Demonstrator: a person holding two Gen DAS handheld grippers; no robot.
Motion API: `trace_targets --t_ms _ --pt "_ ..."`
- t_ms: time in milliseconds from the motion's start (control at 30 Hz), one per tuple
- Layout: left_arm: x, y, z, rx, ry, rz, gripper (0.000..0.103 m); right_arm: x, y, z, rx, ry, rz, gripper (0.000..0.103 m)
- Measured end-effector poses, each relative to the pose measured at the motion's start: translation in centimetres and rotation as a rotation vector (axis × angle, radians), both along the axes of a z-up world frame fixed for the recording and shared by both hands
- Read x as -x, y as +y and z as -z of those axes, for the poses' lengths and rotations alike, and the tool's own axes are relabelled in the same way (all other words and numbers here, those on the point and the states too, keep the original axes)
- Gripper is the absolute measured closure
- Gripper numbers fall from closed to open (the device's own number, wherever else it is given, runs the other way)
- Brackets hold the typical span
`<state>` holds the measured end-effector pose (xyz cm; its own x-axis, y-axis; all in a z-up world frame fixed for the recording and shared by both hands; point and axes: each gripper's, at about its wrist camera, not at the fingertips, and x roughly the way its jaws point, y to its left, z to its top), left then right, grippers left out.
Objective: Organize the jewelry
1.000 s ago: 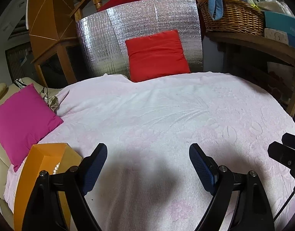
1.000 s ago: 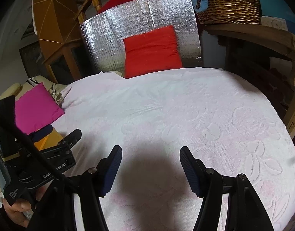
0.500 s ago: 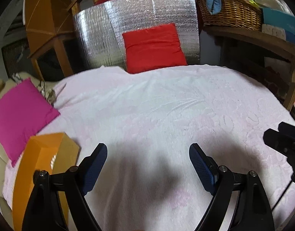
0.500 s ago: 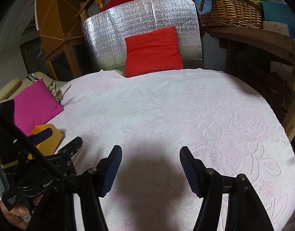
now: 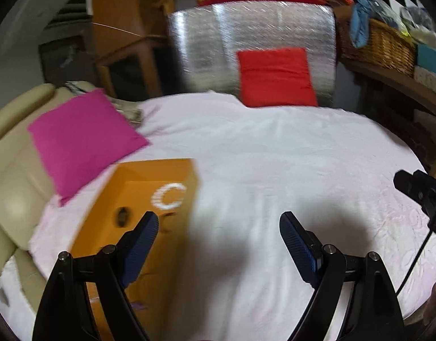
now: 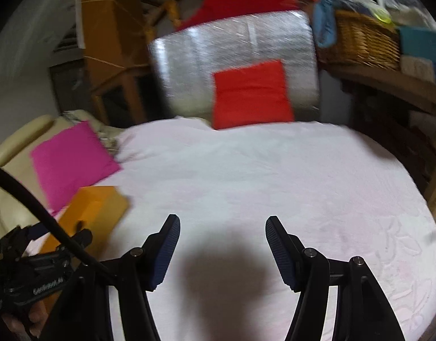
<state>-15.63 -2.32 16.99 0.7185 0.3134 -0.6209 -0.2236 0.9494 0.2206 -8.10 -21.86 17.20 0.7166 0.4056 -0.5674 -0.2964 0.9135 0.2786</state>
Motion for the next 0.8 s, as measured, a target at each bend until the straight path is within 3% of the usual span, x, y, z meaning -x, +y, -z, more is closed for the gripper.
trace_targets --t_ms 167,400,800 --pt "5.2 3.3 -2.6 -0.062 -0.015 -0.078 0.016 4.5 3.6 -2.8 -0.036 -0.052 -0.11 0.036" --pt "11.2 5.7 -5.2 -0.111 -0.041 -0.124 0.016 9.8 8.5 -5.4 -0.066 -0.052 -0.255 0.036" --pt "18.0 8.1 -8.9 -0.124 -0.109 -0.185 0.016 17.0 14.6 -9.4 -0.03 -0.129 -0.421 0.036"
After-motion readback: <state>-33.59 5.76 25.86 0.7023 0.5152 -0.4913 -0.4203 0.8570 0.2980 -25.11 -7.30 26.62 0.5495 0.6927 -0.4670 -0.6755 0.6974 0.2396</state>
